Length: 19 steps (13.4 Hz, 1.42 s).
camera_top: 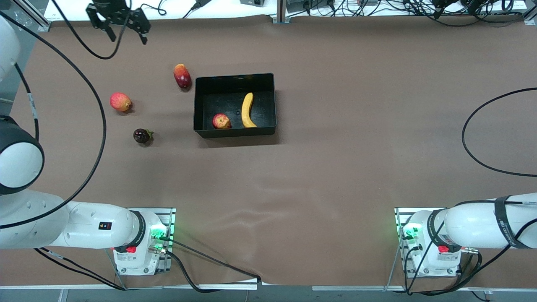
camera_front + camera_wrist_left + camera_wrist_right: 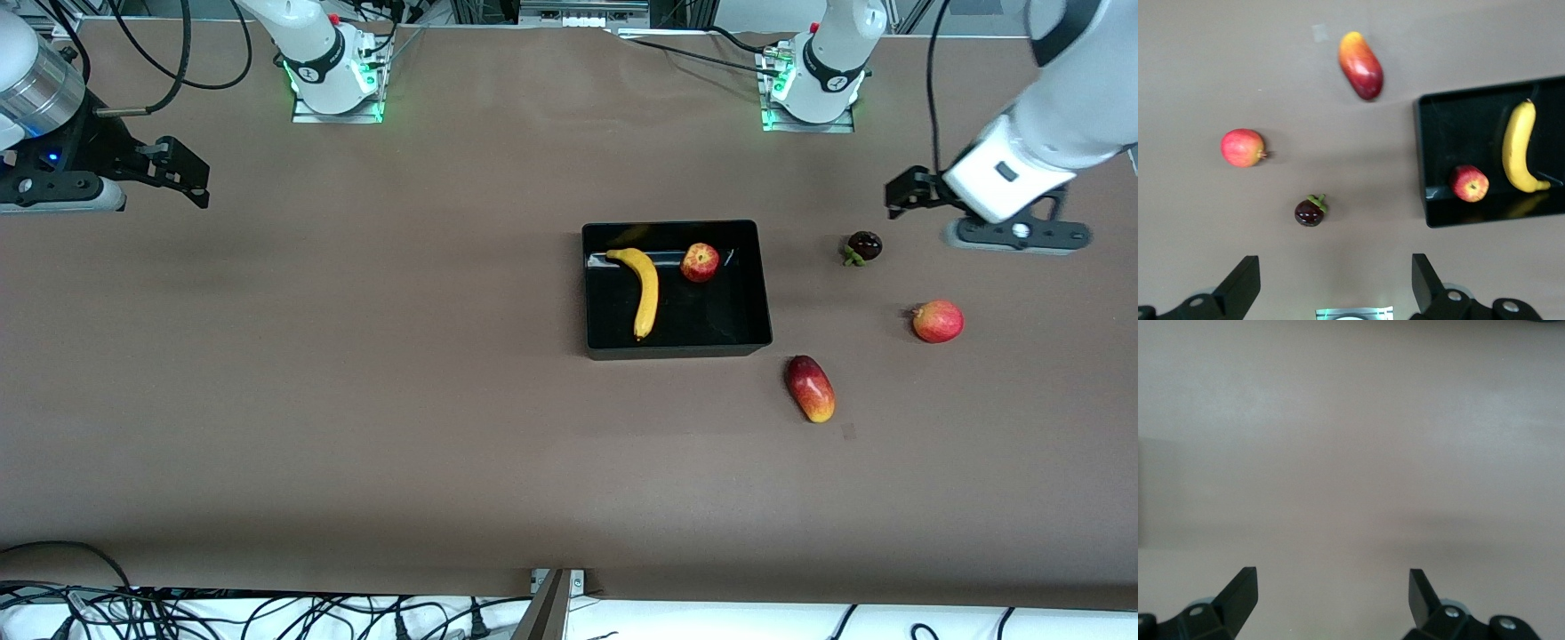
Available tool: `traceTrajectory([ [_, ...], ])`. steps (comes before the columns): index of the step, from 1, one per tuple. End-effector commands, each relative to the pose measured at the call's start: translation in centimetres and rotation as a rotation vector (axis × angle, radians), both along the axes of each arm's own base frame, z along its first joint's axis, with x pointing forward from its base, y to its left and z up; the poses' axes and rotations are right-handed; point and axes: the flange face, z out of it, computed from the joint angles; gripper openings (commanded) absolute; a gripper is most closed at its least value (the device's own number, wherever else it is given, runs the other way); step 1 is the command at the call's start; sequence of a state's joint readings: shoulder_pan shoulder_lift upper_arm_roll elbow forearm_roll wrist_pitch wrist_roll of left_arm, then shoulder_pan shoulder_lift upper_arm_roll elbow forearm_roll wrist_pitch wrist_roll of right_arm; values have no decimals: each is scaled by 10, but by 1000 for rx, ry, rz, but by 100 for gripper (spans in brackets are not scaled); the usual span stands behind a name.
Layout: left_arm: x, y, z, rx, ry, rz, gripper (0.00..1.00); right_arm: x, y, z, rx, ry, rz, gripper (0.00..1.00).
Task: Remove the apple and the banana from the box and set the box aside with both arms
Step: 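Reach the left gripper into the black box toward the red apple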
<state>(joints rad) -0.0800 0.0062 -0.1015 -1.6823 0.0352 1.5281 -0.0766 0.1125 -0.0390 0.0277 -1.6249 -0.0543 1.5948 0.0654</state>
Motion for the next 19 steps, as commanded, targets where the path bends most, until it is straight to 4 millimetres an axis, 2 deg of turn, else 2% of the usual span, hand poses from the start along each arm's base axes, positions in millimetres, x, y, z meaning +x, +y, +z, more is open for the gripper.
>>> traceTrajectory([
  [1,2,-45,-9,-9,41,-66,100,1,-1,4,16,-4,-6,100],
  [4,11,-111,-67,2,60,-27,100,1,-1,4,16,-4,-6,100],
  [6,18,-140,-112,0,77,5,100,1,-1,4,16,-4,-6,100],
  [7,15,-152,-135,-5,78,10,100,1,-1,4,16,-4,-6,100],
  [10,-19,-176,-215,-24,43,19,100,1,-1,4,16,-4,-6,100],
  [12,-44,-192,-256,-34,2,46,100,1,-1,4,16,-4,-3,100],
  [13,-50,-194,-274,-38,4,39,100,1,1,4,16,-2,0,100],
  [19,-64,-192,-335,-15,-7,-11,100,1,-1,4,16,-4,-6,100],
])
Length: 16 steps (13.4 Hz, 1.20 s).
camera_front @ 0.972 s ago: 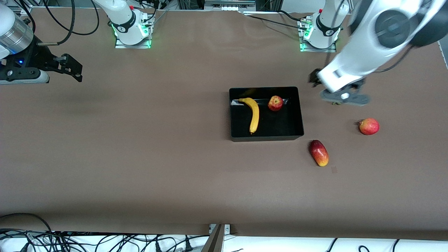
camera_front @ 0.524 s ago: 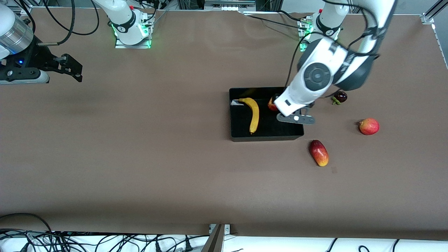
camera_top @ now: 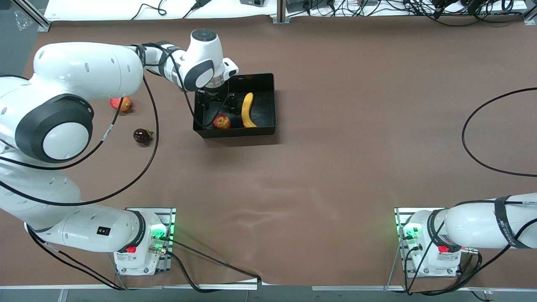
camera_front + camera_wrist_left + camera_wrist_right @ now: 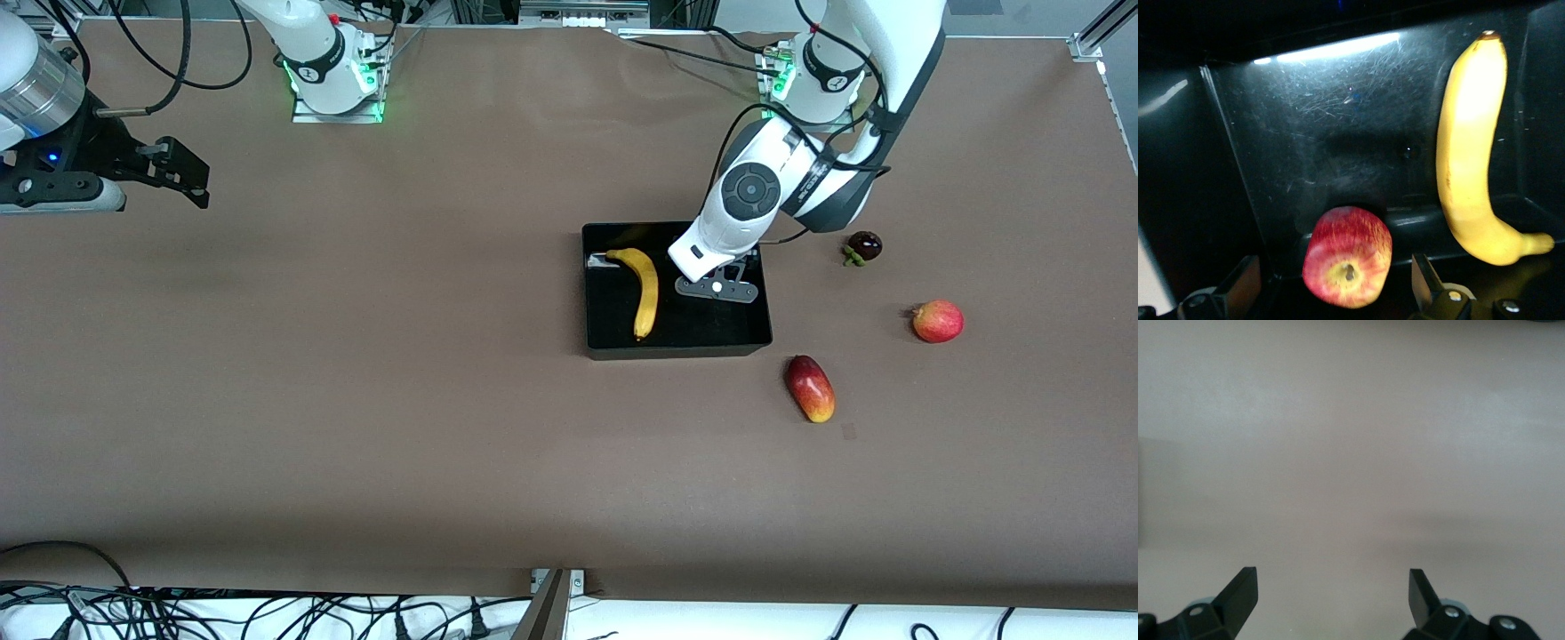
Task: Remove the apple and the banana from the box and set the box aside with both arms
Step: 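Grasp the red apple in the box with the left gripper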
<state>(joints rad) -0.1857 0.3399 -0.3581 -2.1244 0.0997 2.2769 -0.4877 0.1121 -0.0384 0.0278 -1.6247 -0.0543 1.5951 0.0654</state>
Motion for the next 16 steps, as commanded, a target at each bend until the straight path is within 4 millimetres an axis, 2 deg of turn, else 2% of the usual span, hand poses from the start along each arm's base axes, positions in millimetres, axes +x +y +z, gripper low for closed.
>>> traceTrajectory([
  [1,-9,0,-22,-7,-25,-3,100,1,-1,4,16,-4,-6,100],
  [3,-17,3,-35,-13,-21,-5,100,1,-1,4,16,-4,-6,100],
  [7,-21,-2,-41,-16,-14,-13,100,1,-1,4,16,-4,-3,100],
  [9,-24,-4,-44,-13,-7,-18,75,1,-1,4,16,-4,-6,100],
  [12,-26,-2,-48,-9,1,-17,47,1,-1,4,16,-4,-6,100],
  [13,-24,-3,-43,-9,-4,-17,41,1,-1,4,16,-4,-3,100],
  [14,-20,-2,-37,-10,-13,-14,40,1,-1,4,16,-4,-6,100],
  [16,-3,-3,-8,-7,-37,-14,40,1,-1,4,16,-4,-6,100],
])
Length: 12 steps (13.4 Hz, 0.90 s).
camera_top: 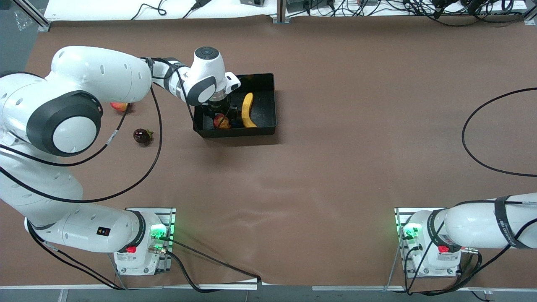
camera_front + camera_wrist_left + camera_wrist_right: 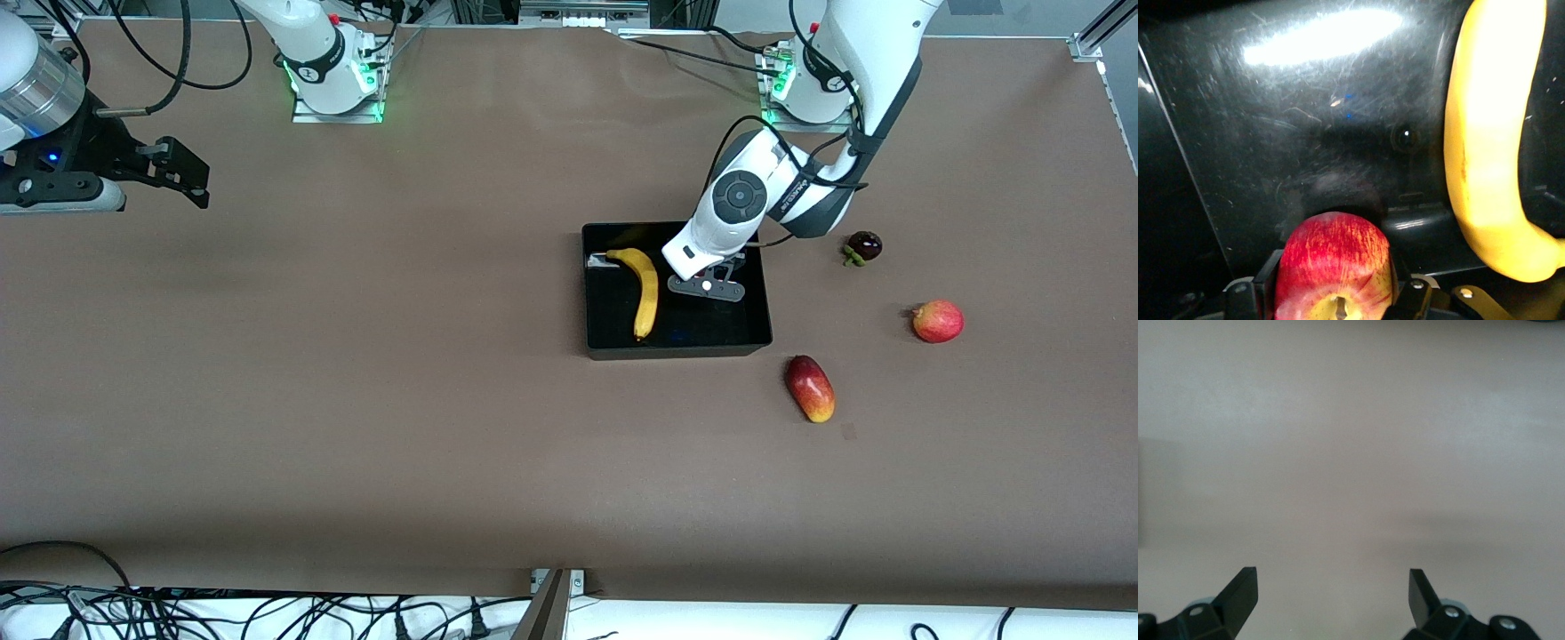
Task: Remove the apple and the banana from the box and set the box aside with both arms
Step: 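Grasp the red apple in the box with the left gripper, then lift the apple out and set it beside the mangosteen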
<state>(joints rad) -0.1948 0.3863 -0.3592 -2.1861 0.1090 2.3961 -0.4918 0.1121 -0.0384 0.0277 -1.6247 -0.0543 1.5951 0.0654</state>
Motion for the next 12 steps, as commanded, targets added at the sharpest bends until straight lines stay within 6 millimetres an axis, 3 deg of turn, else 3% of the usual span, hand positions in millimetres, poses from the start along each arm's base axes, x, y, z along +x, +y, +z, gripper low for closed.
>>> traceTrajectory([
  [1,26,-3,50,34,-26,3,40,1,1,4,16,-4,-3,100],
  [4,60,-3,112,104,49,1,40,1,-1,4,16,-4,-6,100],
  [6,83,31,132,108,90,-35,40,1,-1,4,16,-4,-3,100],
  [9,114,124,124,49,143,-129,40,1,-1,4,16,-4,-3,100],
  [11,117,173,100,15,185,-166,38,1,-1,4,16,-3,-3,100],
  [12,110,187,82,4,194,-169,38,1,-1,4,16,-3,-3,100],
])
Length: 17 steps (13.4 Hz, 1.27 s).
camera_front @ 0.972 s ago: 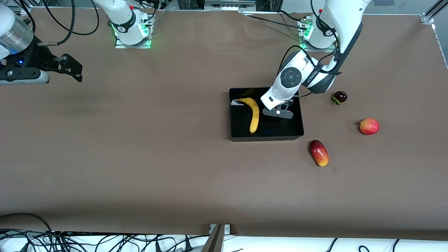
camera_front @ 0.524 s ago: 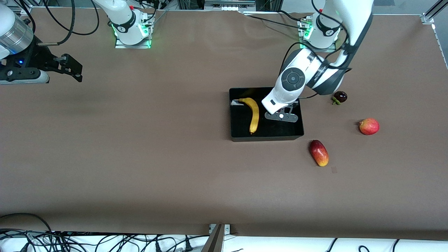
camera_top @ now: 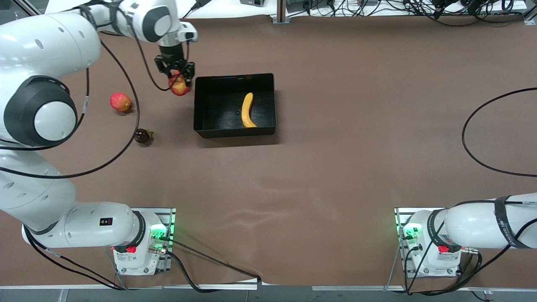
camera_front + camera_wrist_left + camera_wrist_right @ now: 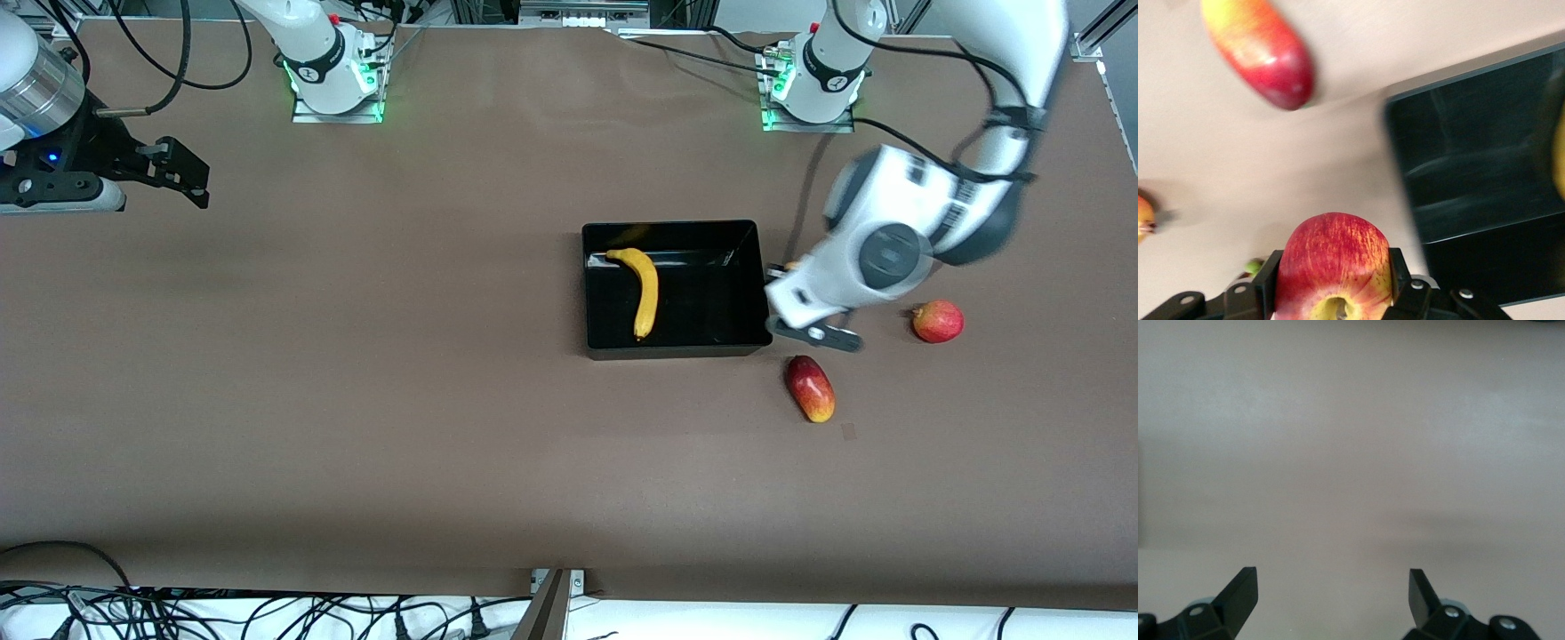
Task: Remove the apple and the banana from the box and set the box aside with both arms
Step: 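Lift the apple out and set it beside the mangosteen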
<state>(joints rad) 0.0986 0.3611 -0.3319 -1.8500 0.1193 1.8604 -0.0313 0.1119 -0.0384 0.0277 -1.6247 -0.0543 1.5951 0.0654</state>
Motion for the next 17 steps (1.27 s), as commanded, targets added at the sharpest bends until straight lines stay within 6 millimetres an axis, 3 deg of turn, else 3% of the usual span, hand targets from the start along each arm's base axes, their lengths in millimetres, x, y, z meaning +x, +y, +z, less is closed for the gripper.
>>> traceTrajectory([
  [1,-20,25,-43,-19,10,-48,38,1,-1,4,16,-3,-3,100],
  [4,-47,57,-90,-3,-47,-56,39,1,-1,4,16,-3,-3,100],
  [6,-66,55,-115,-31,-93,-55,45,1,-1,4,16,-3,-3,100],
  [7,-66,56,-120,-39,-107,-52,48,1,-1,4,16,-3,-3,100],
  [8,-65,60,-120,-39,-106,-43,63,1,-1,4,16,-3,-3,100],
  [9,-65,60,-119,-39,-109,-44,94,1,-1,4,16,-3,-3,100],
  [10,-63,61,-116,-39,-114,-47,100,1,-1,4,16,-3,-3,100],
  [12,-57,60,-104,-32,-121,-45,100,1,-1,4,16,-4,-3,100],
  [13,-49,58,-87,-20,-128,-41,100,1,-1,4,16,-3,-3,100],
  [14,-40,54,-64,-9,-117,-36,100,1,-1,4,16,-4,-3,100],
  [17,-5,11,12,-15,-59,17,100,1,-1,4,16,-4,-3,100],
])
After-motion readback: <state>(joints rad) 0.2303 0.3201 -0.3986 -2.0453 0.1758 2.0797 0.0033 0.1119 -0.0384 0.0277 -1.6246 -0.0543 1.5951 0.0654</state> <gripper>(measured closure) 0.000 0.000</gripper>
